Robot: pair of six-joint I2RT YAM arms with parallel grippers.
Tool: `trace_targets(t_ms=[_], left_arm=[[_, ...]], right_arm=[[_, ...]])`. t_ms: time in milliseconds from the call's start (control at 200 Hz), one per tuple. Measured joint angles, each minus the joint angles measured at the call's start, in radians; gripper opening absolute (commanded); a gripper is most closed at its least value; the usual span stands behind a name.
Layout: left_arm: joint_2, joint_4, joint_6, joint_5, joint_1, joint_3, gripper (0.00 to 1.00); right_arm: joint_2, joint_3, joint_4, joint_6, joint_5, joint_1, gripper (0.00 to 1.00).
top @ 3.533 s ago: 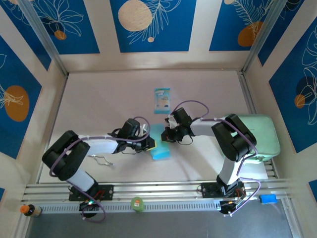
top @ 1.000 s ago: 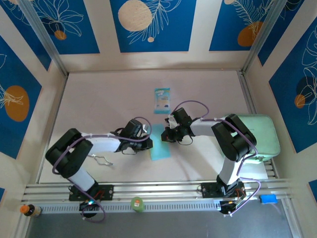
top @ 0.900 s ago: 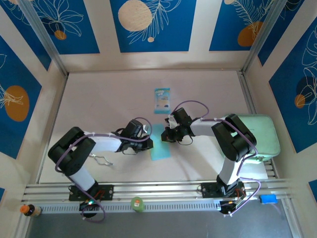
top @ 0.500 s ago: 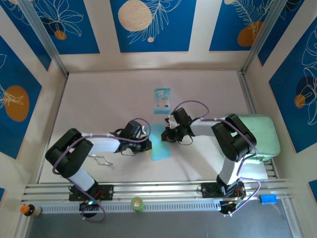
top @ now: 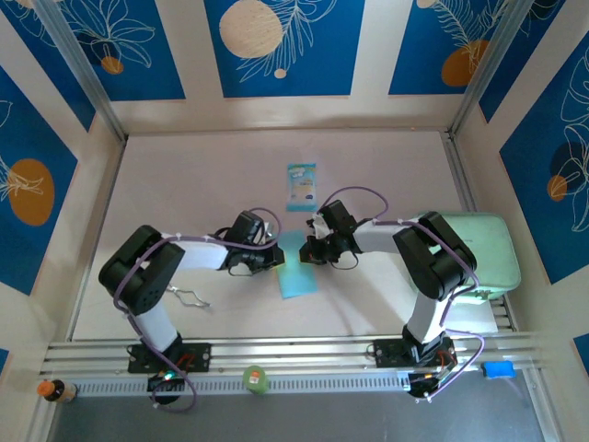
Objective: Fold a paper plane with a square sheet of paper (pick it up from the middle)
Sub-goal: First fold the square sheet of paper in half at the center of the table.
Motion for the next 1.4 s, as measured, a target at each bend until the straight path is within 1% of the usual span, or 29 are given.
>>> trace_targets(t_ms=[250,395,470,730,875,1005,1200,1400], left_arm=[[-0.008,0.123,0.003,0.042,0.018,-0.069,0.09],[-0.021,0.136,0.015,0.072,0.023,-0.092,0.10],[-0.044,0.104,0.036,0.082,0.023,-0.104,0.10],[-0.155,-0.103,0.147,0.077,0.019,-0.091,0.10],[-0.194,-0.117,0.141,0.068,0.018,-0.075,0.10],[-0.175,-0.064,0.110,0.076,0.016,-0.063,0.10],[-0.092,0.021,0.068,0.109,-0.002,-0.061,0.10],[-0.049,0.042,0.055,0.111,-0.011,-0.073,0.09]], right_arm=[[0.000,0.000,0.000,0.000,0.000,0.001,0.00],[0.000,0.000,0.000,0.000,0.000,0.001,0.00],[-0.001,0.000,0.000,0.000,0.001,0.001,0.00],[-0.001,0.000,0.000,0.003,0.001,0.001,0.00],[-0.001,0.000,0.000,0.003,0.001,0.001,0.00],[-0.001,0.000,0.000,0.003,0.001,0.001,0.00],[-0.001,0.000,0.000,0.003,0.001,0.001,0.00],[-0.001,0.000,0.000,0.003,0.001,0.001,0.00]])
